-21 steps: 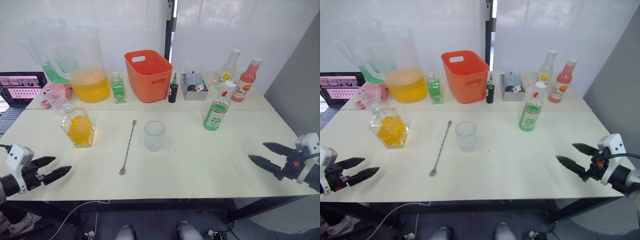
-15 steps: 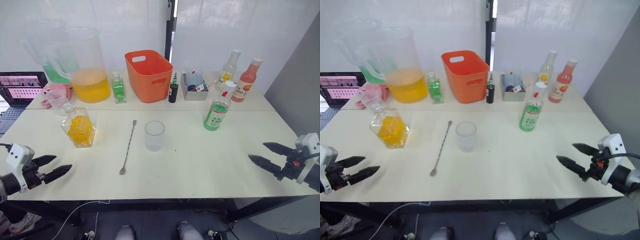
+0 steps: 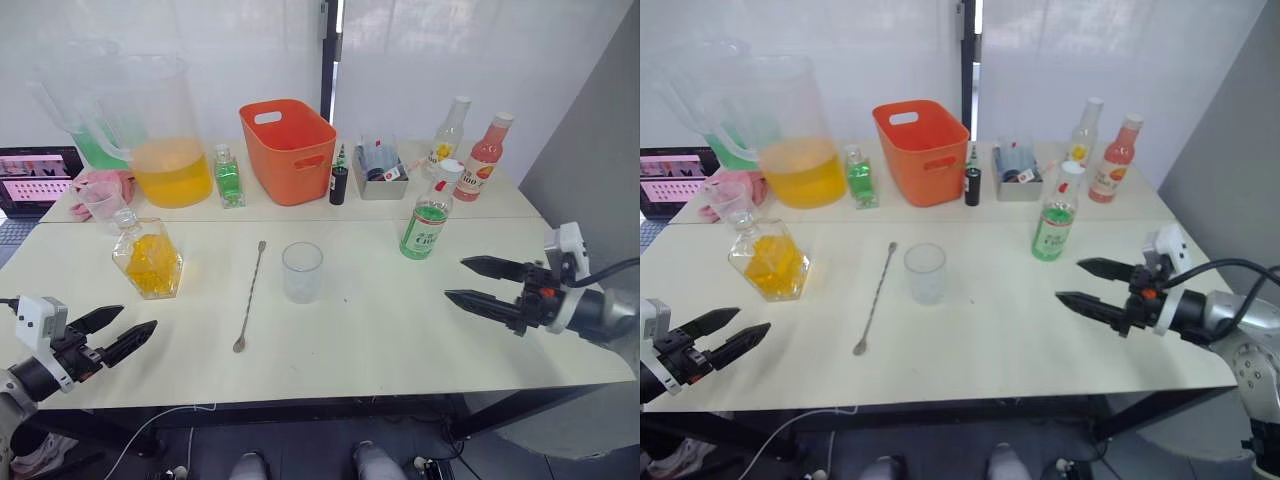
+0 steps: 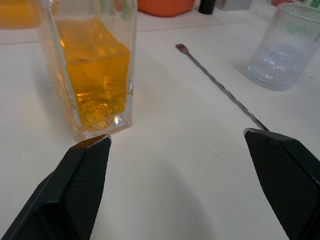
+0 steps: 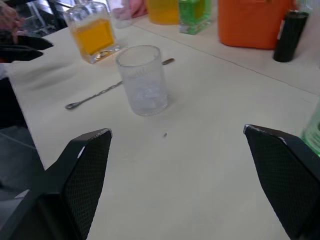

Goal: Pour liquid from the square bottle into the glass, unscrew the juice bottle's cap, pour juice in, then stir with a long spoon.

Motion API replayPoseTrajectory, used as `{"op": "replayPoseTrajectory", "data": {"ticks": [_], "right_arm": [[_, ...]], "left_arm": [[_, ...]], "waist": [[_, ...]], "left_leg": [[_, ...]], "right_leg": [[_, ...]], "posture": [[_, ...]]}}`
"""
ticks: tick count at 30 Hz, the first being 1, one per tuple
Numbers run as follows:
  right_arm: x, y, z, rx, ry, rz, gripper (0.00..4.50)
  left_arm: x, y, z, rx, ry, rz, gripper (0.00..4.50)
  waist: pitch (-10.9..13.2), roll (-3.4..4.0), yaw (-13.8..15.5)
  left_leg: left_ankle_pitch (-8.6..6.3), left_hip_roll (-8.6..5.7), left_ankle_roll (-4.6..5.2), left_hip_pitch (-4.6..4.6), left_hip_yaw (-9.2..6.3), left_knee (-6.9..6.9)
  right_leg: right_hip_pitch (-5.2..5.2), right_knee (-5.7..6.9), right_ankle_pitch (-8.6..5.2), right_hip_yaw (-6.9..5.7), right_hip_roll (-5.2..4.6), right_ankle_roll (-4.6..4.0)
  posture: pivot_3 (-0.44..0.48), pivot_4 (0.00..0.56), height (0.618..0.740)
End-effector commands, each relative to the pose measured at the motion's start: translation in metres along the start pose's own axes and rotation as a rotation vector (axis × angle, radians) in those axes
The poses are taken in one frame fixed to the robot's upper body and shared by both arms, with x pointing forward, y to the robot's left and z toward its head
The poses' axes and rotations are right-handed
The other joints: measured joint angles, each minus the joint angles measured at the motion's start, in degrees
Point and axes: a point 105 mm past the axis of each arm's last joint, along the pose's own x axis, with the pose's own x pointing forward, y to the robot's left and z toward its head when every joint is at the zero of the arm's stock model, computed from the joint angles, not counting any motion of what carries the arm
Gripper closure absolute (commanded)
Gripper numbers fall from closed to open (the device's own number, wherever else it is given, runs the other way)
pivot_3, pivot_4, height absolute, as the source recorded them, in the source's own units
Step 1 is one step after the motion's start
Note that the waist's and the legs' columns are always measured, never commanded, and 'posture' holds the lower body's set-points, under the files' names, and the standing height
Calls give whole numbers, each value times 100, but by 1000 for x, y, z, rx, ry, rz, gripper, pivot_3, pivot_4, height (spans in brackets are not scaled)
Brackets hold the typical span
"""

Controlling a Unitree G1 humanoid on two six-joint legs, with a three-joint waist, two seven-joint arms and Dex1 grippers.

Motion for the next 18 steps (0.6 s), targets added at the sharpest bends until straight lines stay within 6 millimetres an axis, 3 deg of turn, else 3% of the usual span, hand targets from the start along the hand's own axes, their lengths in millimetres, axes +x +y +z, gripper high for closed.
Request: {"op": "replayPoseTrajectory", "data": {"ticks": [1,8,18], "right_arm": [[20,14,19,-117,-28,95,27],[36,17,35,-148,-67,165,27],[34,18,31,-139,-73,151,27]], "left_arm": [[-8,-7,11,60,-102,138,0],[-14,-18,12,59,-216,388,0],[46,-12,27,64,-253,408,0]], "waist": [[0,-2,-1],[0,-9,95],[0,-10,161]], "left_leg": [[0,0,0,0,1,1],[0,-2,0,-4,-9,13],[-4,-8,-6,-4,-21,58]], "right_leg": [[2,-1,0,0,1,0],[6,-2,0,1,7,0],[43,-12,0,2,10,0]], "posture": [[0,150,740],[0,150,740],[0,150,740]]}}
